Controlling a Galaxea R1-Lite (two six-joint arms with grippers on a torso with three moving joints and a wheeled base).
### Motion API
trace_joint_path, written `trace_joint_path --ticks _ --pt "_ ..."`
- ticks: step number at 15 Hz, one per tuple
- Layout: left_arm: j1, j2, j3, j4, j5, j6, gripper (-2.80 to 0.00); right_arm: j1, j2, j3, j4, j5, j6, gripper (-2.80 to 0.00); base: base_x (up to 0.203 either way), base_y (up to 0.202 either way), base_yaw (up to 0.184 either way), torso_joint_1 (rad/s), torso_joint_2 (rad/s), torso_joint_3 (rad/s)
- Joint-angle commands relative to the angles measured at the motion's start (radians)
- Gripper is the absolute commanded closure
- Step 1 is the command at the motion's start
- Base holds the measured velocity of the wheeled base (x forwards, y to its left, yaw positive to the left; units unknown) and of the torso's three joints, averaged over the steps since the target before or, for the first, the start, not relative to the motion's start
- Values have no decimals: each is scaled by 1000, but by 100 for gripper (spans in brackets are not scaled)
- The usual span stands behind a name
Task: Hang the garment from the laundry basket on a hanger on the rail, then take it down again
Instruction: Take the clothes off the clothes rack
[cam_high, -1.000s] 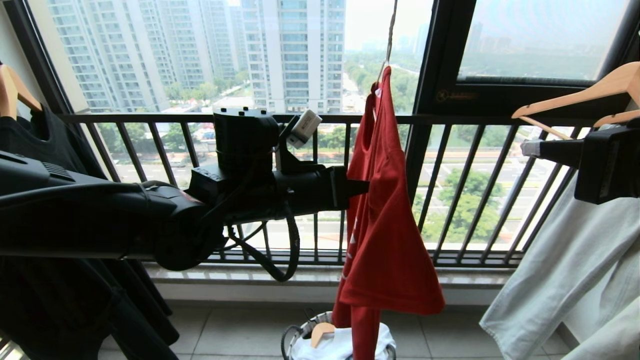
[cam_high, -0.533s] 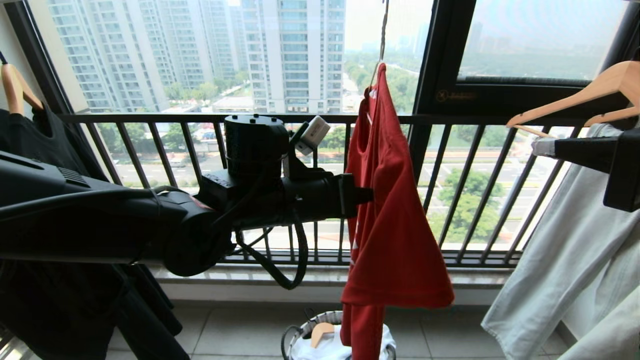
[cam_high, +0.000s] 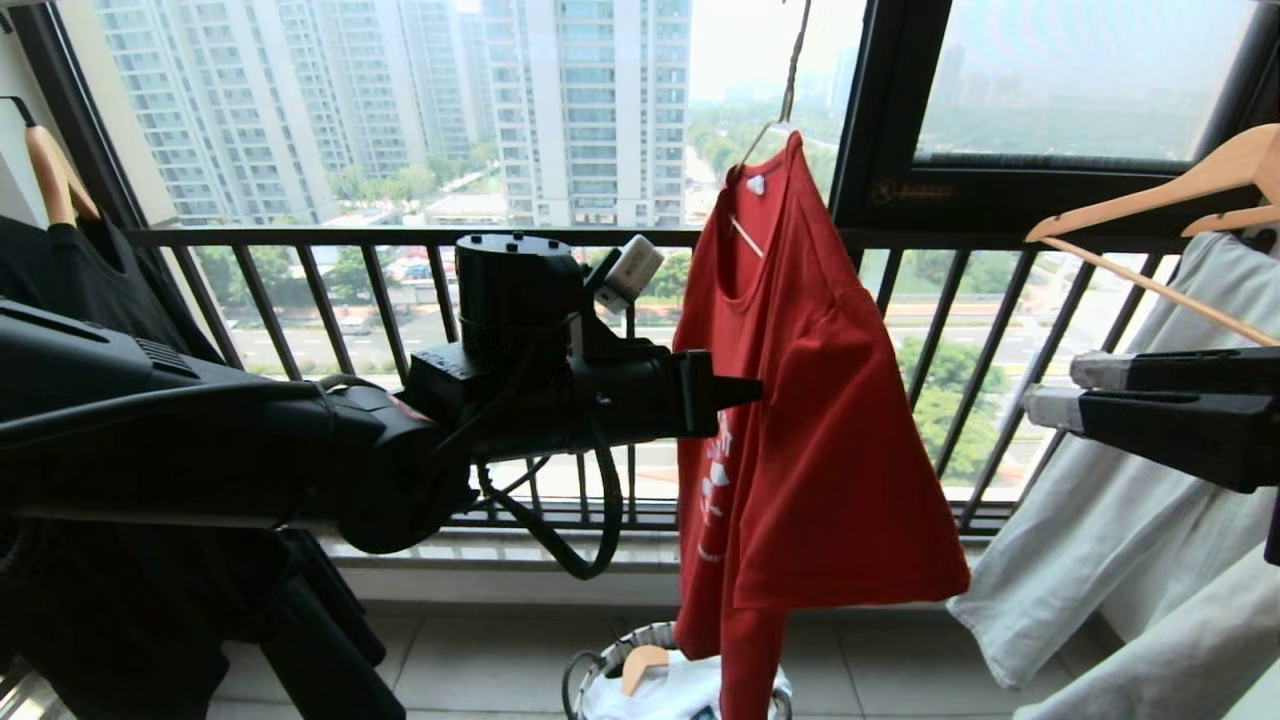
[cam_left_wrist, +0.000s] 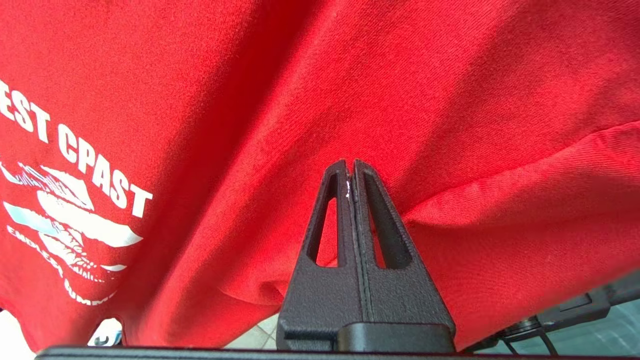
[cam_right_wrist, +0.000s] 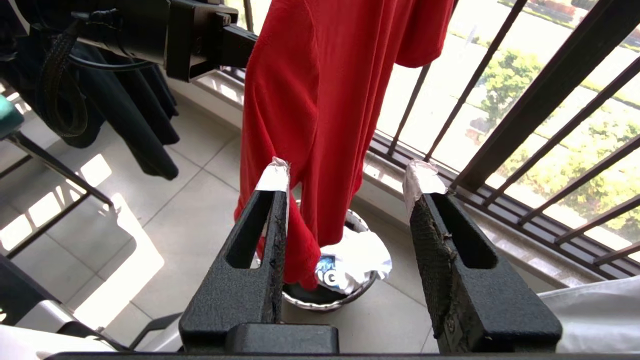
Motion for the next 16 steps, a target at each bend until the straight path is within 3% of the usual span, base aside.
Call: trace_joint_path --ticks 1,8,10,12,14,15,16 --pt "0 8 3 -10 -3 -3 0 12 -1 5 1 -2 -2 -280 0 0 0 0 0 0" --pt "0 12 10 -28 -2 -5 0 -1 77 7 -38 15 -46 -280 0 0 0 0 0 0" --pt "6 1 22 -30 -2 -5 0 -97 119 6 -116 37 -93 -280 0 0 0 0 0 0" --pt "28 -20 34 -31 -2 -5 0 -194 147 6 -149 121 -130 -280 0 0 0 0 0 0" --pt "53 -38 34 -31 -2 -12 0 -217 158 24 -156 157 -140 -280 0 0 0 0 0 0" --pt "63 -46 32 -31 -3 -25 0 -217 157 31 -158 157 -140 0 0 0 0 0 0 0" --pt "73 -51 31 -33 -3 -34 0 -217 155 31 -158 157 -142 0 0 0 0 0 0 0"
